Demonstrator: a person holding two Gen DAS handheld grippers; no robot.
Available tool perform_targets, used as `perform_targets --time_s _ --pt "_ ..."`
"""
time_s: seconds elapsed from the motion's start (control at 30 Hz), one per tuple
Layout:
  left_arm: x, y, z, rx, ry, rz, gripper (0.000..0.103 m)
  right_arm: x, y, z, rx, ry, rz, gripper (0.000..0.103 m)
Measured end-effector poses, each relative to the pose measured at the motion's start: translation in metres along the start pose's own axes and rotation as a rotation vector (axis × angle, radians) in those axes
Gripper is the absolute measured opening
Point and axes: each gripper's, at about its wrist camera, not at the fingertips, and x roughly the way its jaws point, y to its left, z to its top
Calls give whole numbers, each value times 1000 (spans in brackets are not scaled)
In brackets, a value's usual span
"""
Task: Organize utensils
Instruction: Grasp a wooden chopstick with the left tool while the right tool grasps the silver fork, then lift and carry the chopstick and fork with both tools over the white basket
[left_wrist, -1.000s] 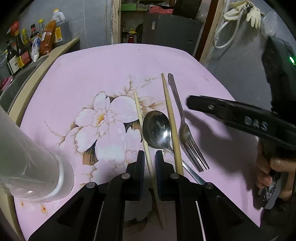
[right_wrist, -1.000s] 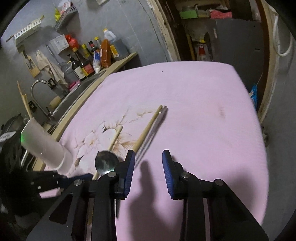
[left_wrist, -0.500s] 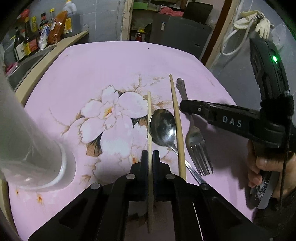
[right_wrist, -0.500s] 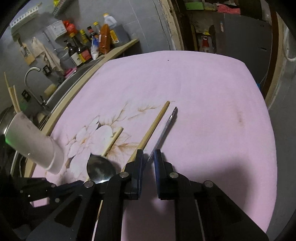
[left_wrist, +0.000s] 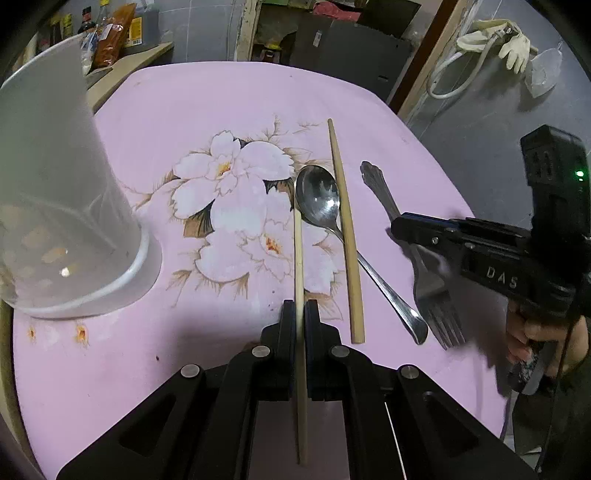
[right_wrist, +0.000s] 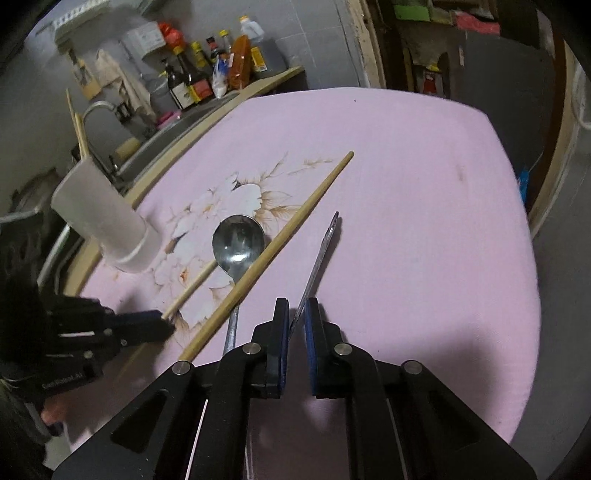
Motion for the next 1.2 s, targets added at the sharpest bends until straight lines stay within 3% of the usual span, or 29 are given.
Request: perform_targets --time_s 0.13,0.33,0.5,0.63,0.73,0.83,0.97,1.13,1.2 --pt "5 -6 7 43 21 19 3 9 8 7 -34 25 -41 8" --pt "16 -6 19 60 75 -6 4 19 -2 17 47 51 9 8" --pt "26 -5 27 37 93 -42 3 24 5 20 2 83 -11 6" --pt "25 -3 22 -17 95 -97 2 19 -1 18 77 87 21 4" --pt "16 6 9 -74 72 -139 2 7 -8 4 146 30 74 2" --pt "3 8 -5 -98 22 -152 2 -12 -7 -11 175 -51 114 2" --pt "-17 6 -23 -86 -85 -111 2 -42 4 -31 166 -196 130 2" --pt "-50 5 -43 -77 -291 -80 2 -62 30 -48 107 -340 108 2" --pt "-67 4 -46 -61 -412 -75 2 -74 41 -57 77 -461 117 2"
